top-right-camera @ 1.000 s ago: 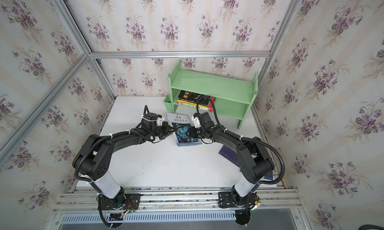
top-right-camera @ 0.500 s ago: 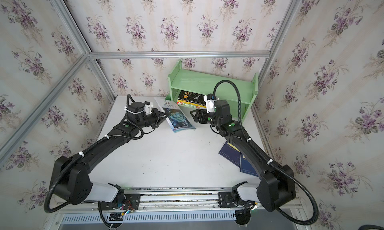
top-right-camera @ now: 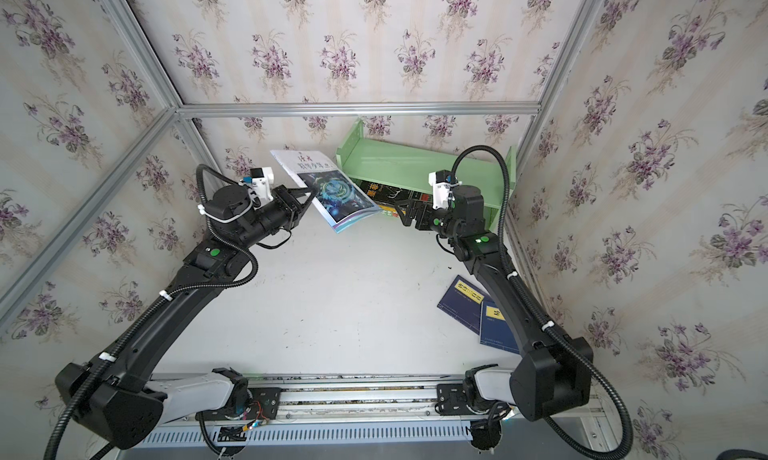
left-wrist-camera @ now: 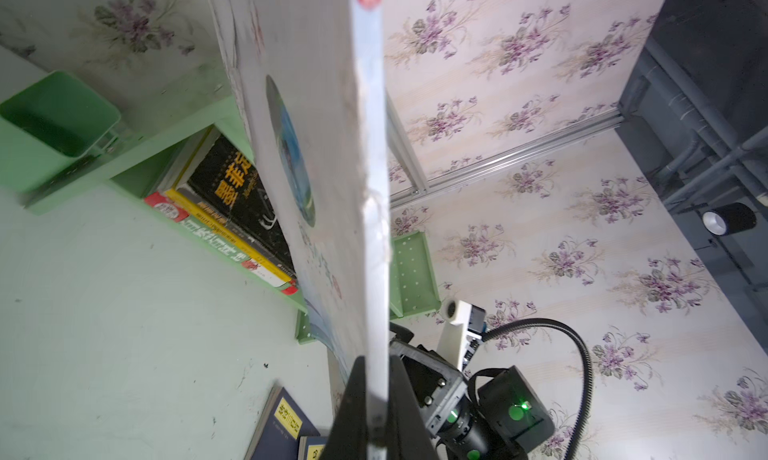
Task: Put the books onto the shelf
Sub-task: 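Lift the magazine with the left gripper while the right gripper nears the shelf, then lower the magazine onto the top shelf tier with both grippers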
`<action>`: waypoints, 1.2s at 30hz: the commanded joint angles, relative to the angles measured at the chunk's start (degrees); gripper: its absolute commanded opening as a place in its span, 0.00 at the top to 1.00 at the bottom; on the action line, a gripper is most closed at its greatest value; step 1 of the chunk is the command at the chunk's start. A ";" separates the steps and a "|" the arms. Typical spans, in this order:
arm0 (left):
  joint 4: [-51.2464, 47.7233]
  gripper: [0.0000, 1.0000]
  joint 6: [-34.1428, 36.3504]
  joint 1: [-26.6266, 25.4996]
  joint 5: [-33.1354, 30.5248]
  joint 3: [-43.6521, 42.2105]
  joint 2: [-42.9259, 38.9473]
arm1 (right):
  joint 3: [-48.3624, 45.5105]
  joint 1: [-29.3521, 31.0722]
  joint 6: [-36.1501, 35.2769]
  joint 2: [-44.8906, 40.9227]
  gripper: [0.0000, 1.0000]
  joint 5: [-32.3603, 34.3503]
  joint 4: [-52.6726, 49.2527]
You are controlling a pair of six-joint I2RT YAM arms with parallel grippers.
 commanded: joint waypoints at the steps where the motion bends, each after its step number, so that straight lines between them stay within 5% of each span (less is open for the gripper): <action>1: 7.80 0.97 2.71 0.09 3.02 6.02 2.90 | -0.34 0.01 7.70 -0.46 0.00 -1.84 9.63; 8: 21.02 0.96 -0.37 -0.33 12.34 30.81 19.36 | -1.51 0.01 9.11 -3.54 0.09 0.97 11.05; 12: 21.35 0.95 -1.85 -0.97 11.19 40.69 29.02 | -2.49 0.01 11.07 -4.13 0.13 2.21 12.60; 23: 31.10 0.88 -17.62 -6.03 6.23 40.20 48.31 | -3.68 -0.08 25.84 0.90 0.29 5.29 15.98; 36: 21.17 0.91 -19.93 -8.07 -1.54 27.63 45.58 | -8.84 -0.08 37.85 4.94 0.35 6.18 25.90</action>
